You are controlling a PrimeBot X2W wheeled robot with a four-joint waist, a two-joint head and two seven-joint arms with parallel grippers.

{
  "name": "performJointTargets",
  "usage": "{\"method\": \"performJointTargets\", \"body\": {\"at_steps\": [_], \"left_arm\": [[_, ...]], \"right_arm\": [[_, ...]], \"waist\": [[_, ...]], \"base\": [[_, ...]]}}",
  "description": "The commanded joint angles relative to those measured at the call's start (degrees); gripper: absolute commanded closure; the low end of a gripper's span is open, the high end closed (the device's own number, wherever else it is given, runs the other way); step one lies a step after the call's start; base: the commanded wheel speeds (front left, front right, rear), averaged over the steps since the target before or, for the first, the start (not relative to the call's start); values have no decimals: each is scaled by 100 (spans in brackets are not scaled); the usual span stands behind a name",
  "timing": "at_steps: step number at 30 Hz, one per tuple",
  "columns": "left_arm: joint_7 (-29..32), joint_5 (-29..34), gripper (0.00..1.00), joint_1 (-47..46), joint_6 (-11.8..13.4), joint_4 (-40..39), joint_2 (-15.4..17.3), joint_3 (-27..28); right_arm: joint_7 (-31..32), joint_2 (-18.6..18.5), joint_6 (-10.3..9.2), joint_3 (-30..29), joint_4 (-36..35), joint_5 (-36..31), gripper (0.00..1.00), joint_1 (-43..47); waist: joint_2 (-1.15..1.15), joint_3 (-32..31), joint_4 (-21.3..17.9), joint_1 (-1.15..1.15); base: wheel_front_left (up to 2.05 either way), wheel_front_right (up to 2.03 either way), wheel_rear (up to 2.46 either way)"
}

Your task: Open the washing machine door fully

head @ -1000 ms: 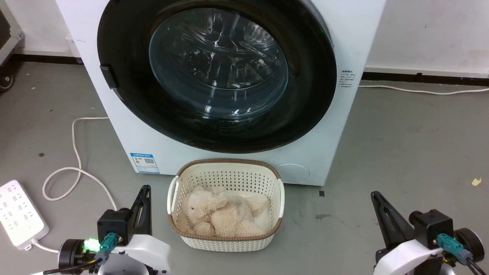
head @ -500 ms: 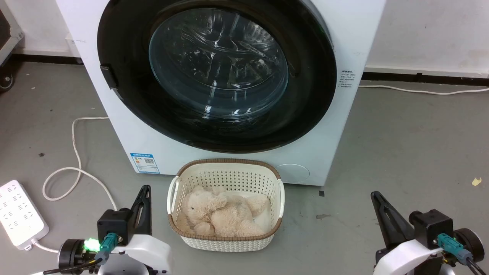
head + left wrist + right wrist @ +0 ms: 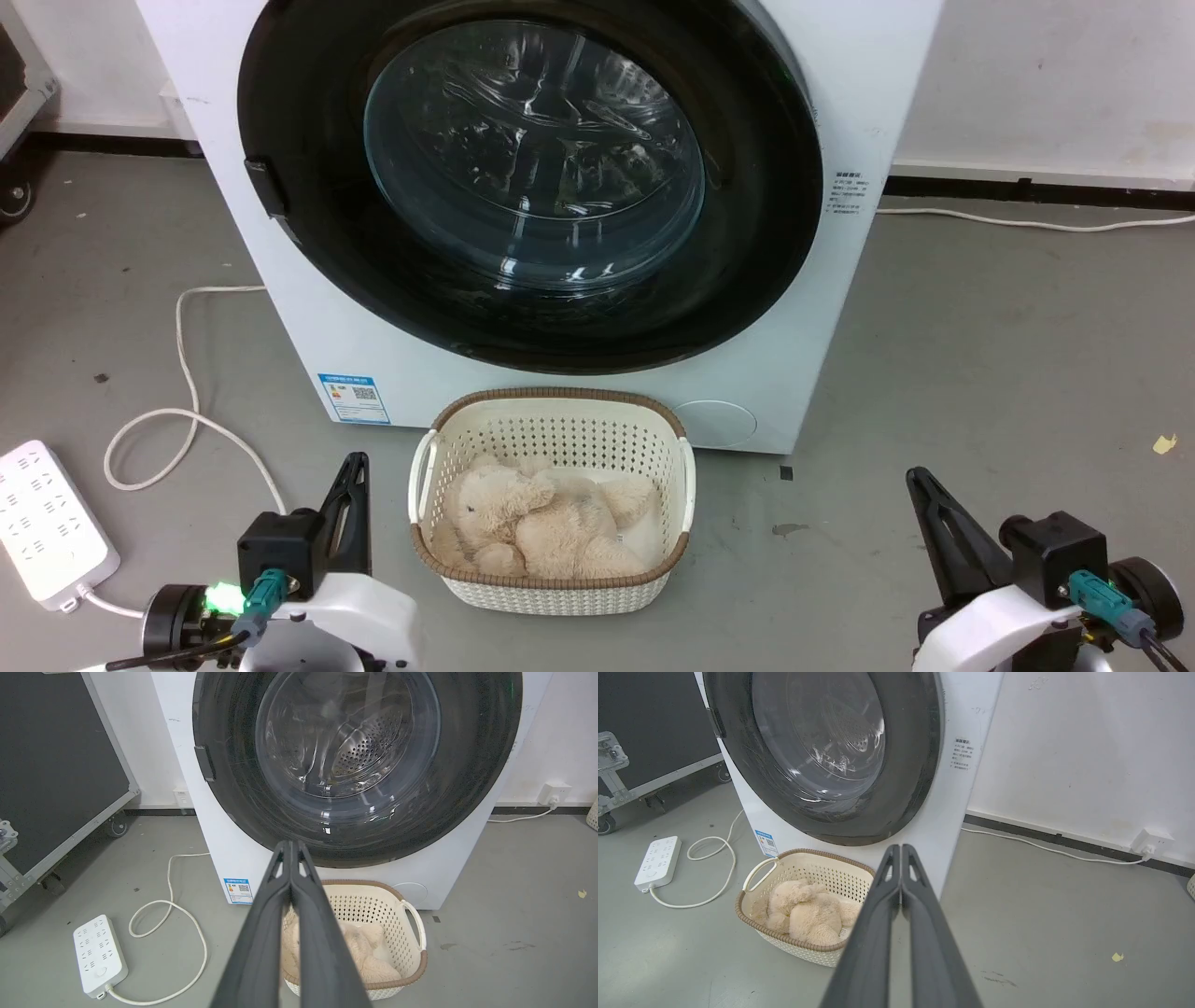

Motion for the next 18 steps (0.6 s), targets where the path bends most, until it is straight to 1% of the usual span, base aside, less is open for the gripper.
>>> {"method": "performJointTargets", "body": {"at_steps": [1,18], "left_arm": [[2,17,100,103,16,-20,3,-4],[2,17,100,103,16,-20,3,-4]], "right_arm": [[2,25,-5,-5,14,-42,100,-68],[2,25,-5,-5,14,-42,100,-68]], "waist": [[0,0,0,0],[0,0,0,0]], "base": [[0,0,0],[0,0,0]]}}
